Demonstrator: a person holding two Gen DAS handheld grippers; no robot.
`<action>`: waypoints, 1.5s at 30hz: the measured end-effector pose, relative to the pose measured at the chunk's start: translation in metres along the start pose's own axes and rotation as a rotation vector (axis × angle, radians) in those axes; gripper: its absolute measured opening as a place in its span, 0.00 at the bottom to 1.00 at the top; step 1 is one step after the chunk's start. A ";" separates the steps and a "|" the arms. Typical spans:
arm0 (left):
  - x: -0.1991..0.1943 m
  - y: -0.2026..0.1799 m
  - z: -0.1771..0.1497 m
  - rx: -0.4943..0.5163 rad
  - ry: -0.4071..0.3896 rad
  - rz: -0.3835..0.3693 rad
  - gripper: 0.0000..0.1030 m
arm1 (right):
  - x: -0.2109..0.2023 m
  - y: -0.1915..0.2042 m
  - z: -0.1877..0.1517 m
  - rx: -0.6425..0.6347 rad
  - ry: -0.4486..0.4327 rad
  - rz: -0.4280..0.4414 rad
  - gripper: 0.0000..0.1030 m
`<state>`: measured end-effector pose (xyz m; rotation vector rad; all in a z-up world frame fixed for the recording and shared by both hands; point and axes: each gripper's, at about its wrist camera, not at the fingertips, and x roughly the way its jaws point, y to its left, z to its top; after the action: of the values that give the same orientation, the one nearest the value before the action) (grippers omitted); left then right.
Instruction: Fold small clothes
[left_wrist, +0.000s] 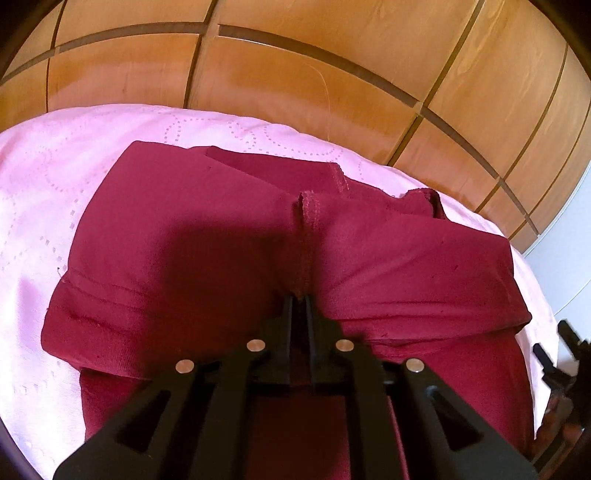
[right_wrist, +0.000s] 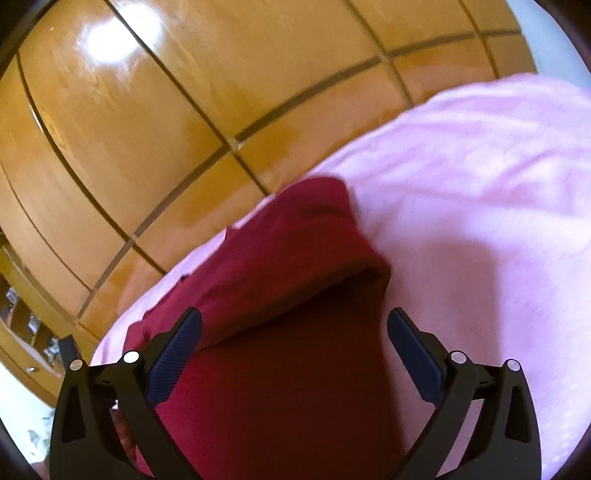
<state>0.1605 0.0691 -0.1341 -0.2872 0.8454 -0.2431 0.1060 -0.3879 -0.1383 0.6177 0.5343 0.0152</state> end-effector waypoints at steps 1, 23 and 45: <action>0.000 -0.001 0.000 0.002 -0.001 0.002 0.07 | -0.001 0.002 0.004 -0.012 -0.006 -0.014 0.96; 0.003 0.000 -0.001 -0.006 -0.006 -0.027 0.13 | 0.085 -0.018 0.028 -0.113 0.084 -0.563 0.97; -0.108 0.017 -0.084 -0.015 -0.036 0.055 0.97 | -0.022 -0.055 -0.009 0.150 0.189 0.057 0.97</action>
<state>0.0293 0.1066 -0.1172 -0.2814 0.8190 -0.1799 0.0750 -0.4312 -0.1650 0.7824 0.7054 0.0888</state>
